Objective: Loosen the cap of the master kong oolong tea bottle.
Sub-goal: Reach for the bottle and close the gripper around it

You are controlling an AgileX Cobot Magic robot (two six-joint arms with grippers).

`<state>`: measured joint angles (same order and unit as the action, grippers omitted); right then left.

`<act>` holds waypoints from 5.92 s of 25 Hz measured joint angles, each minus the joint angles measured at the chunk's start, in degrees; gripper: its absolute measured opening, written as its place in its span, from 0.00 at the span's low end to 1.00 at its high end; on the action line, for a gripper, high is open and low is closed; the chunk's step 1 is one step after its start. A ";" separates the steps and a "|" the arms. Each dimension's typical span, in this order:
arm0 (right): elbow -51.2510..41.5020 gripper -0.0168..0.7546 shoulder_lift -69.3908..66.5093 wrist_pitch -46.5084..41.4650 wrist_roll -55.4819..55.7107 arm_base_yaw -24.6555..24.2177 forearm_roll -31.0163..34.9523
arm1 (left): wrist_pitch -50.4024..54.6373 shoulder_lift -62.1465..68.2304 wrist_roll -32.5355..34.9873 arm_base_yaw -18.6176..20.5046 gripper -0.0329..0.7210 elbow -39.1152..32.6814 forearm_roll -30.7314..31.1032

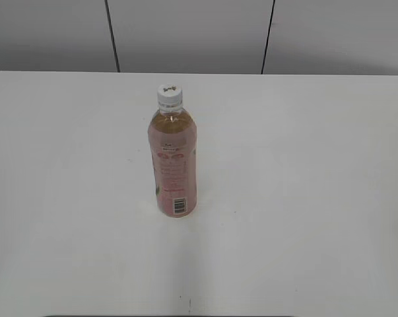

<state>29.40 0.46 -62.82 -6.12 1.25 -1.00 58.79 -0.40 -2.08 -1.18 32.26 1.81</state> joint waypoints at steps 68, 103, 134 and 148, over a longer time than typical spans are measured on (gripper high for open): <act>0.00 0.34 0.00 0.00 0.00 0.00 0.00 | -38.07 52.86 76.45 0.00 0.69 -4.52 -72.76; 0.00 0.34 0.00 0.00 0.05 0.00 0.00 | -81.23 54.14 10.04 -32.52 0.69 -20.17 -18.60; 0.00 0.34 0.00 0.00 0.05 0.00 0.10 | -127.75 111.38 -7.88 -32.95 0.79 -11.22 13.48; 0.00 0.34 0.00 0.00 0.05 0.00 0.10 | -127.91 113.76 -8.07 -32.95 0.79 -4.69 11.99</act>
<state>29.40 0.46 -62.82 -6.07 1.25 -0.90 -69.13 113.36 -10.15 -34.13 27.57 13.80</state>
